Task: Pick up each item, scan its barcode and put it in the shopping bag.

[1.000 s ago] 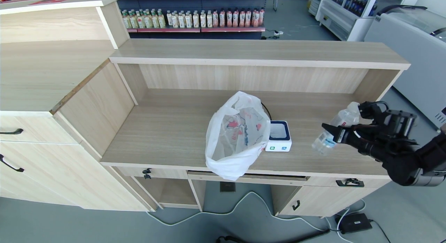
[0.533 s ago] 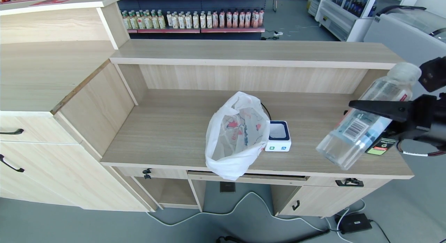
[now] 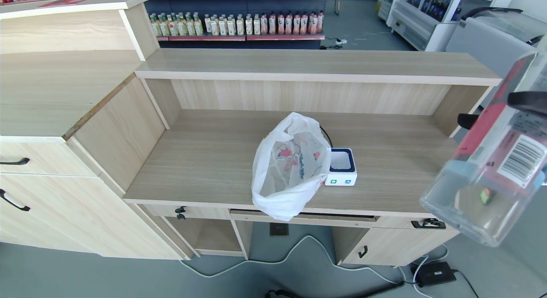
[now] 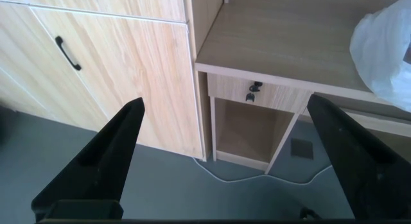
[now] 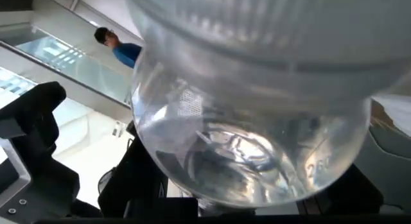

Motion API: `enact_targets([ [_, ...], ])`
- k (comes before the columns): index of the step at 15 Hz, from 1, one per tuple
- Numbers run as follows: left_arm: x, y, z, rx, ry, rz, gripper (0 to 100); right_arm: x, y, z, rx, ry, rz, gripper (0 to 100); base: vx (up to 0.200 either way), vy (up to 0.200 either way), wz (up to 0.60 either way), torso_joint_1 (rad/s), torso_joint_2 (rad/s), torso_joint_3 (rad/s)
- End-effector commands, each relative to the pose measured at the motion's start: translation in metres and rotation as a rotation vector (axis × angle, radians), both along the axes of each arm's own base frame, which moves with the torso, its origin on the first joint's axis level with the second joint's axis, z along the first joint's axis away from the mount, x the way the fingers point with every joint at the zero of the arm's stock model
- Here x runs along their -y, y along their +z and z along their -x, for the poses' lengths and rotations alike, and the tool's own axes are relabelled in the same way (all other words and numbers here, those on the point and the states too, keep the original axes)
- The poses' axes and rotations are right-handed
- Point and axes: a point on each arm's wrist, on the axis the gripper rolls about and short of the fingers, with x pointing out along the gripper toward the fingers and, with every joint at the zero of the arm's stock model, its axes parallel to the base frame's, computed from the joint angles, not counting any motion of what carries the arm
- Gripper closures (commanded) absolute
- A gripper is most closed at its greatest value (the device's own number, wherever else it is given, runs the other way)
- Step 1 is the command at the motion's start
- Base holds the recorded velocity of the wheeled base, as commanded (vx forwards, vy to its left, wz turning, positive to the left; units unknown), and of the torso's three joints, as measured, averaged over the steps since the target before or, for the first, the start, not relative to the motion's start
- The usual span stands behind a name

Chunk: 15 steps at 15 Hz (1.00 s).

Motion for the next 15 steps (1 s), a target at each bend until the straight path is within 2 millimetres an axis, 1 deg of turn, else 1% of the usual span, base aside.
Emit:
enact_targets([
  [1,0.000,0.000,0.000,0.001,0.001,0.000,0,-0.004,0.005,0.005,0.034,0.028,-0.006,100,0.000,0.000,0.00,0.000,0.00,0.000],
  [3,0.000,0.000,0.000,0.001,0.001,0.000,0,-0.008,0.007,0.010,0.051,0.062,-0.010,100,0.000,0.000,0.00,0.000,0.00,0.000],
  [4,0.000,0.000,0.000,0.001,0.001,0.000,0,-0.012,0.015,0.019,0.086,0.104,-0.020,100,0.000,0.000,0.00,0.000,0.00,0.000],
  [6,0.000,0.000,0.000,0.001,0.001,0.000,0,-0.016,0.019,0.028,0.123,0.169,-0.021,100,0.000,0.000,0.00,0.000,0.00,0.000],
  [7,0.000,0.000,0.000,0.001,0.001,0.000,0,-0.019,0.020,0.032,0.175,0.208,-0.022,100,0.000,0.000,0.00,0.000,0.00,0.000],
  [9,0.000,0.000,0.000,0.001,0.001,0.000,0,-0.022,0.020,0.032,0.244,0.219,-0.017,100,0.000,0.000,0.00,0.000,0.00,0.000],
  [13,0.000,0.000,0.000,0.001,0.001,0.000,0,-0.025,0.000,0.024,0.349,0.195,0.038,100,0.000,0.000,0.00,0.000,0.00,0.000],
  [15,0.000,0.000,0.000,0.001,0.001,0.000,0,-0.025,-0.003,0.023,0.360,0.194,0.047,100,0.000,0.000,0.00,0.000,0.00,0.000],
])
